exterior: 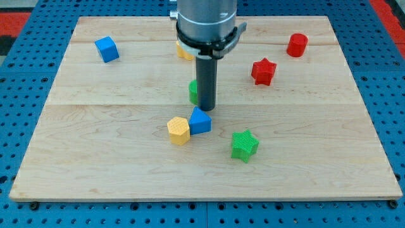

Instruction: Move the green circle towards the left center of the board

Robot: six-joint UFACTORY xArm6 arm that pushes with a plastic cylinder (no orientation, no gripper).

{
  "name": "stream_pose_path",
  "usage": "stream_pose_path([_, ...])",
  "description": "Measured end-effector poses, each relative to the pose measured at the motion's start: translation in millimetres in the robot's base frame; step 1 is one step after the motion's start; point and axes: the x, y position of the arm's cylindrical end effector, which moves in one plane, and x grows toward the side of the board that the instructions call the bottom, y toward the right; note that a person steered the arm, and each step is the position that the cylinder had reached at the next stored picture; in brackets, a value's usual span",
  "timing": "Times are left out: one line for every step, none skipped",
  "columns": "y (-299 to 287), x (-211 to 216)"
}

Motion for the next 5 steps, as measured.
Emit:
stream_pose_path([18,-20])
stream_pose_path([0,-37])
stream_pose_path([-48,-42])
stream_pose_path([-84,-54])
stream_pose_path([-117,-67])
